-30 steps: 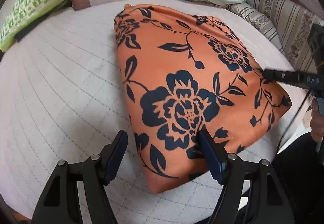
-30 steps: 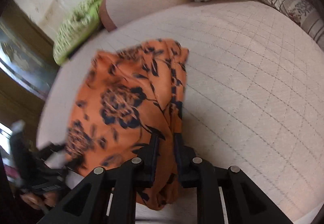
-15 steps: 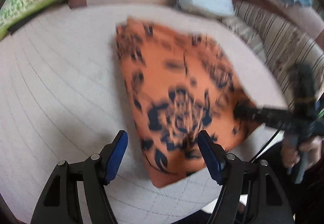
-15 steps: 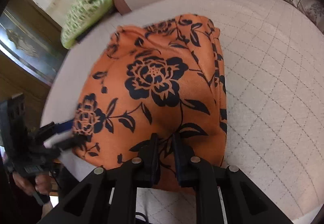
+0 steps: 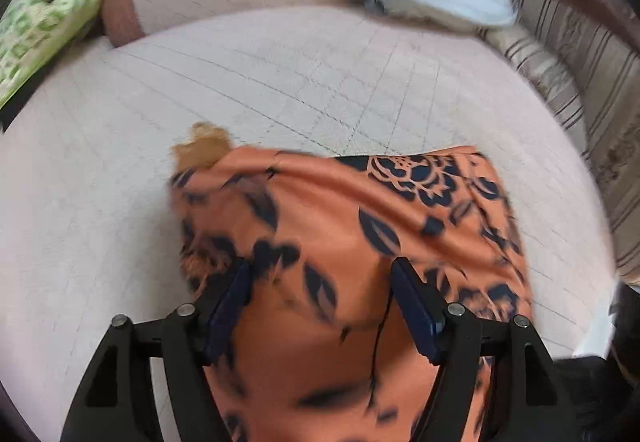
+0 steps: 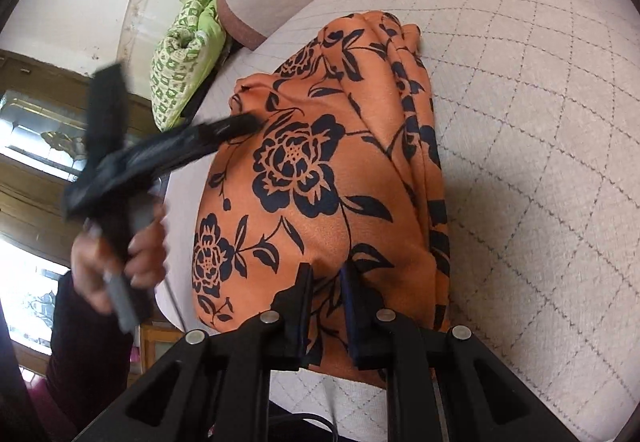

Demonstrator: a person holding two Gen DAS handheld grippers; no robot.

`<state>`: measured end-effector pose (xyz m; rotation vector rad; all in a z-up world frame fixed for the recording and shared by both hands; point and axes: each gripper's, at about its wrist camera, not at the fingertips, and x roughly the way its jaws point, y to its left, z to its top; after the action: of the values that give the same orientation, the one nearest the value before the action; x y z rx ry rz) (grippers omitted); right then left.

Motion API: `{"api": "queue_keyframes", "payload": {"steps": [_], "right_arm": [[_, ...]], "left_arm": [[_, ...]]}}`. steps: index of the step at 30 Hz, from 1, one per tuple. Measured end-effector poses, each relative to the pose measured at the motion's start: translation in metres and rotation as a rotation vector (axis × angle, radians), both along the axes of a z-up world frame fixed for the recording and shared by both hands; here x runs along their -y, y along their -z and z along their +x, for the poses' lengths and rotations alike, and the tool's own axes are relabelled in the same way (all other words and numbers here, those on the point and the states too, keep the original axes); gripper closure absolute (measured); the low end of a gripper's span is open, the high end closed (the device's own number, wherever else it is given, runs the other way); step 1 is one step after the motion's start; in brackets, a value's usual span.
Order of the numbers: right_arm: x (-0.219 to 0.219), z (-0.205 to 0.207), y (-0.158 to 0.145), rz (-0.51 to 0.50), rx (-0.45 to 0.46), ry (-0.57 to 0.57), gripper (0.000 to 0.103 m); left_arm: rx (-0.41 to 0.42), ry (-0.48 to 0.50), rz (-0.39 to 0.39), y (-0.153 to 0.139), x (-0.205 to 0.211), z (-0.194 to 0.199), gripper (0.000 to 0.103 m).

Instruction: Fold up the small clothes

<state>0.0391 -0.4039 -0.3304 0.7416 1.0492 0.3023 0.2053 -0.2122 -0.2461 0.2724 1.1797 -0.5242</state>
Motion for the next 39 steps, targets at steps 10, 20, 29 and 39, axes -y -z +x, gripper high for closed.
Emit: {"api": "queue_keyframes", "payload": {"steps": [10, 20, 29, 39], "right_arm": [[0.0, 0.02, 0.002, 0.071, 0.0, -0.032, 0.085], [-0.01, 0.009, -0.04, 0.036, 0.204, -0.054, 0.084], [-0.032, 0.021, -0.014, -0.106, 0.061, -0.051, 0.085], [-0.028, 0.001, -0.028, -0.136, 0.124, 0.011, 0.085]], "left_arm": [[0.048, -0.049, 0.079, 0.021, 0.024, 0.02, 0.016], [0.103, -0.055, -0.079, -0.044, -0.069, -0.042, 0.017], [0.22, -0.033, 0.116, 0.016, -0.086, -0.107, 0.012], [0.325, -0.109, 0.079, -0.02, -0.083, -0.143, 0.013]]}}
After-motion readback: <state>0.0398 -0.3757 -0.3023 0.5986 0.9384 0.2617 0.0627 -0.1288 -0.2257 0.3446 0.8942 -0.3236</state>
